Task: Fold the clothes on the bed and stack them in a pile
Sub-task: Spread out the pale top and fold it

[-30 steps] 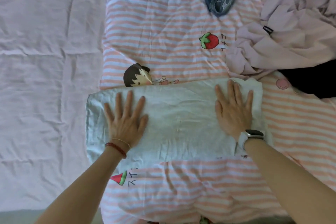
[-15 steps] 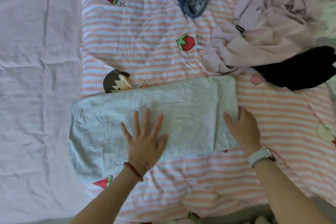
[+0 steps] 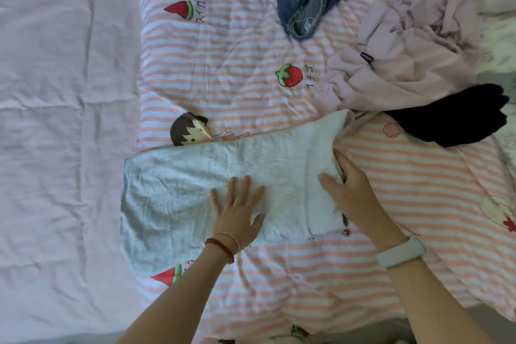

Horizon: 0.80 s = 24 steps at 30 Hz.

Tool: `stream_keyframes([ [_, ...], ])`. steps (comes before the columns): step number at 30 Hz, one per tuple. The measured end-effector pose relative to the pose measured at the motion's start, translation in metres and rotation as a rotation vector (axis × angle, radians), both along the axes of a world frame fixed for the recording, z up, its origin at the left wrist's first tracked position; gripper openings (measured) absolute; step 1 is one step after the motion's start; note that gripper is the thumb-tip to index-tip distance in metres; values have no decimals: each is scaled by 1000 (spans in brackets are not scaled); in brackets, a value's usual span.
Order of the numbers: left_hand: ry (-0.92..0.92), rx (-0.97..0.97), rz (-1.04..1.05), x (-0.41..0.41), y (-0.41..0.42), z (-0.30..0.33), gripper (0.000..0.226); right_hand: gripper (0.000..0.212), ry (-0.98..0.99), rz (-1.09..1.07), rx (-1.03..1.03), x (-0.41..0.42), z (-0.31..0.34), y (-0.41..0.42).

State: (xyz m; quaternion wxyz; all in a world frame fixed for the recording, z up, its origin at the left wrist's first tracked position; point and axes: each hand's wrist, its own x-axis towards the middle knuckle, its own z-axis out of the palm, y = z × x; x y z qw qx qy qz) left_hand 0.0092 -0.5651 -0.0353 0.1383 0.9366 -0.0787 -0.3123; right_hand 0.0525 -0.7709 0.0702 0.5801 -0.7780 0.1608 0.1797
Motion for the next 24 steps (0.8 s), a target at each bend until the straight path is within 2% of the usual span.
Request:
stream_keyframes([
  [1, 22, -174, 143, 4, 8, 10, 44, 45, -23, 46, 50, 2, 9, 16],
  [3, 124, -610, 657, 11, 34, 38, 22, 50, -48, 164, 143, 5, 21, 53],
  [4, 211, -800, 909, 13, 53, 51, 20, 51, -54, 233, 171, 5, 24, 74],
  [6, 374, -1067, 1278, 12, 94, 68, 31, 52, -66, 367, 209, 5, 26, 121],
  [9, 488, -1194, 1569, 2, 152, 70, 55, 52, 2, 547, 278, -3, 14, 189],
  [11, 514, -1220, 1617, -5, 172, 67, 61, 49, 110, 700, 242, -13, 2, 219],
  [12, 517, -1232, 1601, -8, 178, 66, 63, 46, 105, 747, 179, -19, -4, 226],
  [14, 482, -1174, 1497, -11, 181, 63, 56, 38, -69, 692, 16, -29, -14, 227],
  [17, 328, -882, 1280, -8, 173, 58, 33, 28, -479, 637, -415, -42, -30, 207],
  [19, 192, -681, 1239, -8, 167, 55, 13, 30, -547, 725, -617, -53, -40, 192],
  [20, 155, -668, 1249, -12, 166, 55, 11, 33, -550, 796, -658, -58, -43, 185],
  [24, 225, -955, 1445, -43, 166, 57, 21, 47, -537, 1054, -765, -77, -56, 160],
])
